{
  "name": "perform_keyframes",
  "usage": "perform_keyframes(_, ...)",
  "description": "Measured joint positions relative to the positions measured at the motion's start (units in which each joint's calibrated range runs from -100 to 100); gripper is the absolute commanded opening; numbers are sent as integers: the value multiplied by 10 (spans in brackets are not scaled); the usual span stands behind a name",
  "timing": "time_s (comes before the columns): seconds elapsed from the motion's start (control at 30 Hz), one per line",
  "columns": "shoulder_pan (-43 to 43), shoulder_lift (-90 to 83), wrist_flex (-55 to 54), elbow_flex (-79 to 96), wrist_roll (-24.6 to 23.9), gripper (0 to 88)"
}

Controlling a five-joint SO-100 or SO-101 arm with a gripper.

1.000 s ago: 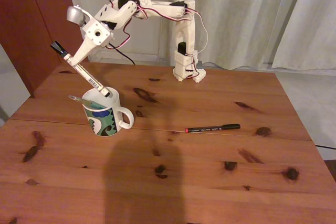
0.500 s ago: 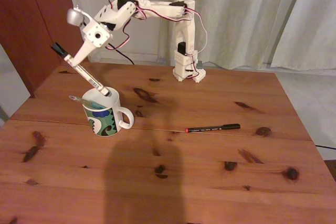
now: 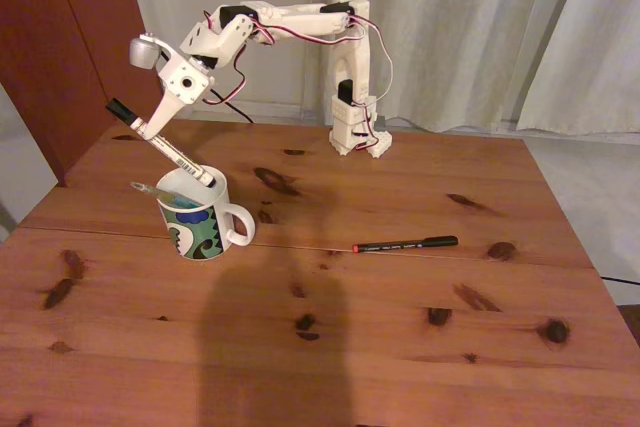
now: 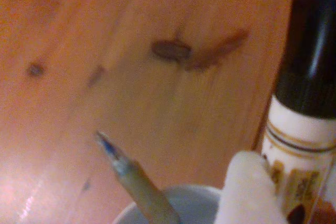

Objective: Clean up the desk and place the pens and markers into the cup

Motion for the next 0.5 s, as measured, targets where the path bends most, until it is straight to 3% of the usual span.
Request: perform_keyframes(0.5,7,9,0,0,6,9)
